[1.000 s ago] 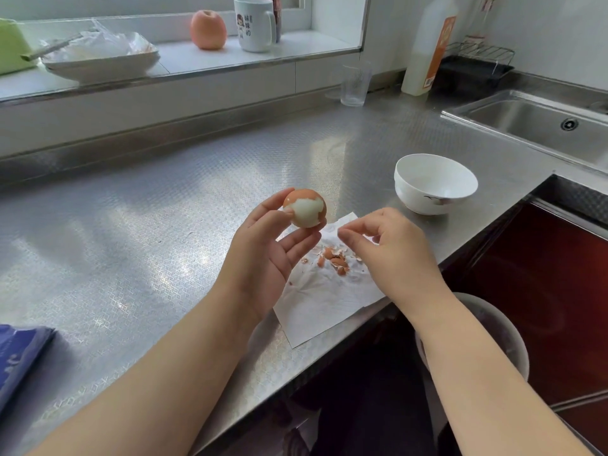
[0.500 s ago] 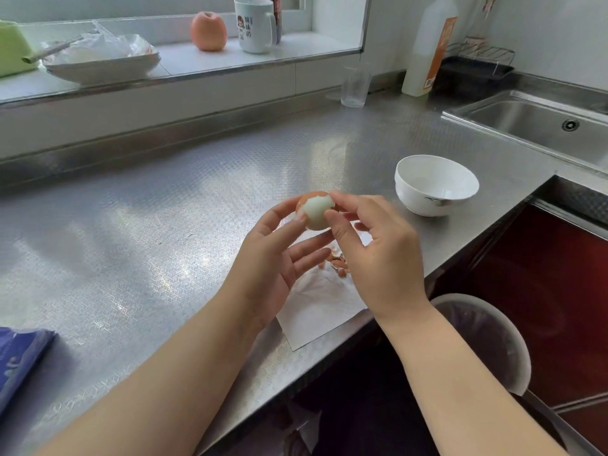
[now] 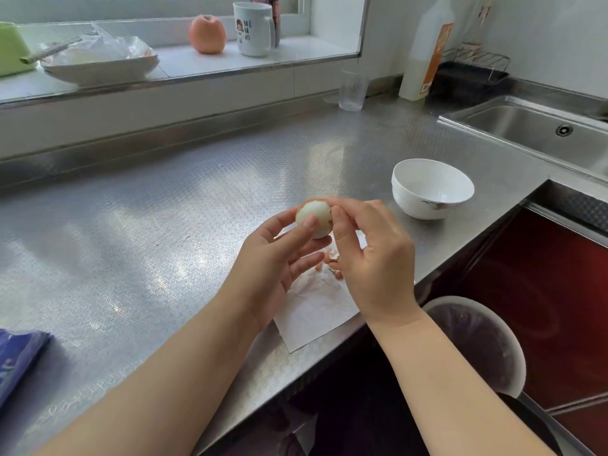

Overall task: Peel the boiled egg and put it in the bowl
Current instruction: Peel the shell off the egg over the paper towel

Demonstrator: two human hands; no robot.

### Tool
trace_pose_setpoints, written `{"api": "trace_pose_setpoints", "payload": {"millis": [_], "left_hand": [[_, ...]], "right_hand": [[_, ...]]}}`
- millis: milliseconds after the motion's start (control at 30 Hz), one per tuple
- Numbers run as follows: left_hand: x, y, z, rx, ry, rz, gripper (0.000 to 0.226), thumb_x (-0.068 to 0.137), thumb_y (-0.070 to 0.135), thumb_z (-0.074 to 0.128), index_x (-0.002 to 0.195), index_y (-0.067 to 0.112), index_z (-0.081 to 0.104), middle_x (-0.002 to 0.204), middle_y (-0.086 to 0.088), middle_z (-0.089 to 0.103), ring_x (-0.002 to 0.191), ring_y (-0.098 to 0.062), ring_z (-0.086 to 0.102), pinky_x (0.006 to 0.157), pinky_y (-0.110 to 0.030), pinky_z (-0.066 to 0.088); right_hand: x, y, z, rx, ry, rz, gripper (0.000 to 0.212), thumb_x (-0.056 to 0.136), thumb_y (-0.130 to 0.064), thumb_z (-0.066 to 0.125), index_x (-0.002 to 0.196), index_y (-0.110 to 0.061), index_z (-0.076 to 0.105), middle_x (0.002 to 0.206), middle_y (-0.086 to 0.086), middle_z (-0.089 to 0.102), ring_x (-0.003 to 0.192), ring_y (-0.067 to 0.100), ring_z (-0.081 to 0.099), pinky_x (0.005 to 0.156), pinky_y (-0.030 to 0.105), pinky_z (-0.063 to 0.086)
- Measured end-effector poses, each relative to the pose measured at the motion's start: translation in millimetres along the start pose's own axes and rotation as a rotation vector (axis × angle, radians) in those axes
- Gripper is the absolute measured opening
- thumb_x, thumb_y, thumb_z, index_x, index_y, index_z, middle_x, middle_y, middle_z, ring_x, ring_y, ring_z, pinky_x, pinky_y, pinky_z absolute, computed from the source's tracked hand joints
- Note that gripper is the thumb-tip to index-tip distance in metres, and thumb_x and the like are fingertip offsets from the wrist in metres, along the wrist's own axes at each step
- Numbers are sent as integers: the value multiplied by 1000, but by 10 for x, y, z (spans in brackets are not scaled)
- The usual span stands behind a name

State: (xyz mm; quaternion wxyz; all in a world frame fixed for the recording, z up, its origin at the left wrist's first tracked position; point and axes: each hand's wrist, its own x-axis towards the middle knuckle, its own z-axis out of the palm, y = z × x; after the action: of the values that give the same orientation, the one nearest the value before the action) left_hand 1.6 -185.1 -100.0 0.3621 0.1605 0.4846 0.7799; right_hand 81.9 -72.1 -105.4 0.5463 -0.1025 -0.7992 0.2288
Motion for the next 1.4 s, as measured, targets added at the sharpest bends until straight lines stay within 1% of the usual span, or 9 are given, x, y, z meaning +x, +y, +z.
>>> {"api": "trace_pose_setpoints", "payload": {"millis": [300, 433, 567, 667, 733, 867, 1167, 1267, 1400], "left_hand": [[2, 27, -15, -56, -36, -36, 57, 78, 24, 71, 132, 8, 59, 110, -8, 76, 97, -18, 75, 76, -24, 59], [3, 26, -19, -69, -34, -31, 55, 80, 21, 70, 132, 8, 59, 112, -8, 76, 99, -20, 74, 77, -24, 59], [-1, 6, -14, -33, -19, 10, 54, 80, 19, 70, 132, 10, 59, 118, -10, 74, 102, -20, 73, 82, -25, 59], [-7, -3, -7, -10, -23, 59, 54, 79, 17, 72, 131, 10, 58, 122, -12, 72, 107, -21, 72, 81, -24, 57], [-11, -11, -4, 19, -23, 89, 52, 80, 14, 77, 130, 11, 60, 125, -13, 69, 107, -20, 71, 80, -23, 56], [-5, -27, -23, 117, 0, 142, 49, 76, 17, 76, 124, 19, 64, 126, -10, 68, 108, -21, 71, 83, -26, 55], [-10, -21, -33, 276, 31, 226, 49, 75, 17, 78, 121, 25, 65, 124, -6, 68, 101, -18, 74, 91, -35, 58], [-15, -14, -35, 285, 30, 240, 49, 76, 15, 79, 123, 24, 65, 123, -5, 68, 99, -17, 75, 90, -33, 59], [-8, -29, -32, 325, 32, 266, 47, 83, 7, 77, 124, 24, 64, 121, 0, 70, 97, -15, 75, 88, -30, 59]], "right_hand": [[104, 47, -96, 295, -107, 476, 9, 90, -21, 64, 95, -27, 69, 89, -7, 69, 84, 4, 65, 77, 15, 48], [87, 83, -195, 208, -241, 486, 12, 90, -17, 64, 96, -25, 70, 91, -5, 69, 86, 4, 64, 80, 18, 48], [122, 23, -256, 196, -360, 494, 38, 90, 0, 47, 113, -24, 66, 100, -10, 70, 97, -1, 62, 89, 17, 48], [172, -52, -260, 319, -351, 564, 13, 89, -30, 63, 99, -28, 70, 87, -18, 72, 86, -2, 66, 80, 23, 54], [191, -73, -259, 322, -355, 569, 14, 83, -40, 68, 90, -29, 71, 80, -22, 71, 77, -3, 66, 72, 22, 55], [209, -52, -261, 331, -364, 593, 4, 82, -32, 71, 85, -28, 71, 74, -19, 71, 72, 1, 67, 74, 30, 57], [204, -60, -272, 279, -379, 595, 5, 83, -25, 68, 81, -30, 71, 71, -15, 72, 72, 5, 69, 75, 34, 58], [203, -68, -280, 268, -369, 603, 7, 82, -22, 67, 85, -26, 73, 71, -12, 72, 72, 4, 69, 70, 27, 58], [183, -87, -256, 173, -327, 544, 9, 85, -17, 65, 87, -20, 74, 64, -14, 67, 57, -9, 62, 47, 1, 40]]}}
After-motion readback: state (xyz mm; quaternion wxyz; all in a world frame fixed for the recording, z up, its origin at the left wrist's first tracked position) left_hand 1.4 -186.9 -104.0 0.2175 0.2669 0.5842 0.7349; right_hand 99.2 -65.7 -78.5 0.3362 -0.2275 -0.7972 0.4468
